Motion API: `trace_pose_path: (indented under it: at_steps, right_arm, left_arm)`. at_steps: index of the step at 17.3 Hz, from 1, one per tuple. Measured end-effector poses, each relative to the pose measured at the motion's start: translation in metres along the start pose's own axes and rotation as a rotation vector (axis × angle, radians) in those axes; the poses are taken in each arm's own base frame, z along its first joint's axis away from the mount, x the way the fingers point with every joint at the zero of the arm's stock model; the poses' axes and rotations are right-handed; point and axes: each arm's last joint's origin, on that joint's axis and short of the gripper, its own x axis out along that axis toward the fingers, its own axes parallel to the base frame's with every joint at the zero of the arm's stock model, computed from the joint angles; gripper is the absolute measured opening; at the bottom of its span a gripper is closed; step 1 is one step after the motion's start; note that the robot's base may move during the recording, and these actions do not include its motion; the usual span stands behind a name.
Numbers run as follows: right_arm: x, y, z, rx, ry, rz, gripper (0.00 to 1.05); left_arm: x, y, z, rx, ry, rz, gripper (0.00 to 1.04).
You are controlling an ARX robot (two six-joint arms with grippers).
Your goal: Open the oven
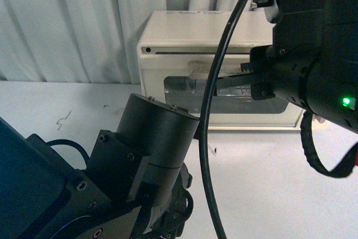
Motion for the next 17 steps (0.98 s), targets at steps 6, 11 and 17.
trace_pose_path:
  at_steps: [6, 11, 17]
  right_arm:
    - [-0.054, -0.008, -0.032, 0.037, 0.057, 0.019, 0.02]
    - [-0.201, -0.086, -0.045, 0.158, 0.139, -0.176, 0.12]
    - [-0.237, -0.083, -0.068, 0.345, 0.167, -0.015, 0.56]
  left_arm:
    - [0.000, 0.000, 0.000, 0.000, 0.000, 0.000, 0.98]
    - [0.000, 0.000, 0.000, 0.000, -0.002, 0.001, 0.98]
    - [0.000, 0.000, 0.001, 0.000, -0.002, 0.002, 0.98]
